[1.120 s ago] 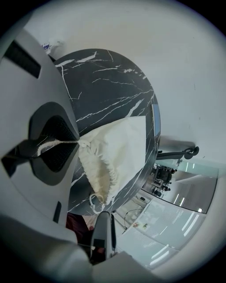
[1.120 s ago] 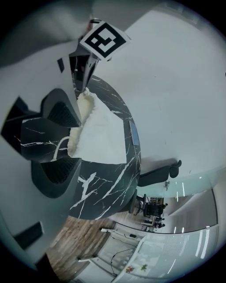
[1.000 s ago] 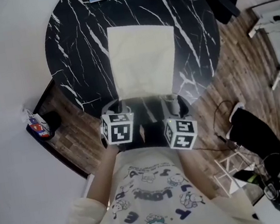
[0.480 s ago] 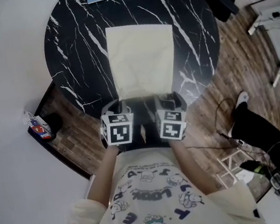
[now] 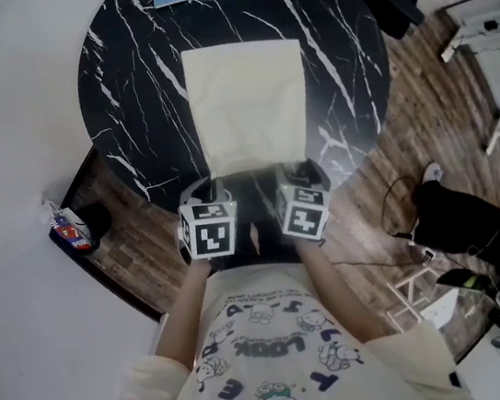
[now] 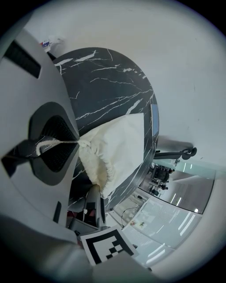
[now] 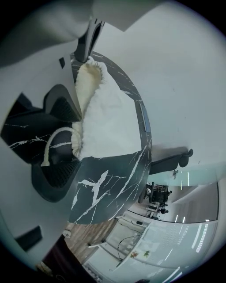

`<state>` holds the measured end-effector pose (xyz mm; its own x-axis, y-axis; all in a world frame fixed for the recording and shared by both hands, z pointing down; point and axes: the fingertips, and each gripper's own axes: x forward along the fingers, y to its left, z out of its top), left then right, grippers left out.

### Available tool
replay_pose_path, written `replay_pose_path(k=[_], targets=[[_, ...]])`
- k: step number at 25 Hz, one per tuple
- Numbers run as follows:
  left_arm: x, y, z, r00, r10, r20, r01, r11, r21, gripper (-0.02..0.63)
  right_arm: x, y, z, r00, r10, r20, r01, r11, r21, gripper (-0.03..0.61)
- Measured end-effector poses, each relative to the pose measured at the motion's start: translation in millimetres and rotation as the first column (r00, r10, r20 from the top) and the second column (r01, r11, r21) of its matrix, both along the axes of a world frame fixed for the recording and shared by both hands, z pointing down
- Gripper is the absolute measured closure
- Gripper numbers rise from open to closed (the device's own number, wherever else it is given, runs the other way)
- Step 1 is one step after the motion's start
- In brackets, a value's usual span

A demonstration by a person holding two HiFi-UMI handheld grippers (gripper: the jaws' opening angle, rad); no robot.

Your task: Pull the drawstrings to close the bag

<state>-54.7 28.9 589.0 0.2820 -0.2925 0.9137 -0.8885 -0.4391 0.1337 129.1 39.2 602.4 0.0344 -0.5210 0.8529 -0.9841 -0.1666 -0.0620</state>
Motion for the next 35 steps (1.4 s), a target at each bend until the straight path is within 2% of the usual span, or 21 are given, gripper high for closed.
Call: replay_pose_path(k=[4, 5, 7, 10, 14, 17, 21, 23, 27, 31, 35], targets=[[-1, -1, 0, 1.000, -0.020, -0.007, 0.020, 1.000, 0.000, 0.561, 5, 2, -5, 0.999, -0.038, -0.015, 0.038, 0.999, 0.005, 0.287], [-2, -1, 0, 1.000, -0.026, -0.008, 0.026, 1.000, 0.003, 0.561, 8, 3, -6, 0.998, -0.057, -0.032, 0.058, 0.998, 0.007, 0.306], [-5, -3, 1, 0.999, -0.032, -0.005, 0.032, 0.999, 0.010, 0.561, 14, 6, -6, 0.993, -0.105, -0.062, 0.105, 0.994, 0.004, 0.495], [-8, -6, 1, 0.999, -0.037, -0.005, 0.037, 0.999, 0.009, 0.561, 20, 13, -4, 0.982, -0.172, -0.080, 0.171, 0.985, -0.018, 0.494], [-13, -15, -4, 0.999, -0.053, -0.006, 0.053, 0.998, 0.034, 0.561, 38, 23, -7, 0.979, -0.181, -0.096, 0.179, 0.983, -0.033, 0.502], [-12, -19, -6, 0.998, -0.056, -0.012, 0.056, 0.998, 0.040, 0.561, 42, 27, -8, 0.976, -0.206, -0.075, 0.203, 0.978, -0.040, 0.490], [-15, -10, 0, 0.998, -0.061, 0.008, 0.060, 0.998, 0.015, 0.561, 35, 36, -7, 0.947, -0.317, -0.048, 0.312, 0.946, -0.083, 0.346], [-14, -10, -1, 0.998, -0.059, 0.009, 0.059, 0.998, 0.018, 0.561, 25, 36, -12, 0.925, -0.379, -0.028, 0.377, 0.924, -0.063, 0.326], [-12, -12, -5, 0.999, -0.050, 0.010, 0.050, 0.998, 0.024, 0.561, 6, 20, -19, 0.882, -0.469, -0.047, 0.467, 0.883, -0.044, 0.309], [-12, -10, -7, 0.999, -0.046, 0.006, 0.046, 0.999, 0.024, 0.561, -5, 12, -16, 0.847, -0.531, -0.024, 0.528, 0.846, -0.068, 0.305], [-13, -11, -7, 0.999, -0.047, 0.011, 0.047, 0.998, 0.030, 0.561, 1, 12, 2, 0.844, -0.537, 0.003, 0.532, 0.836, -0.131, 0.307]])
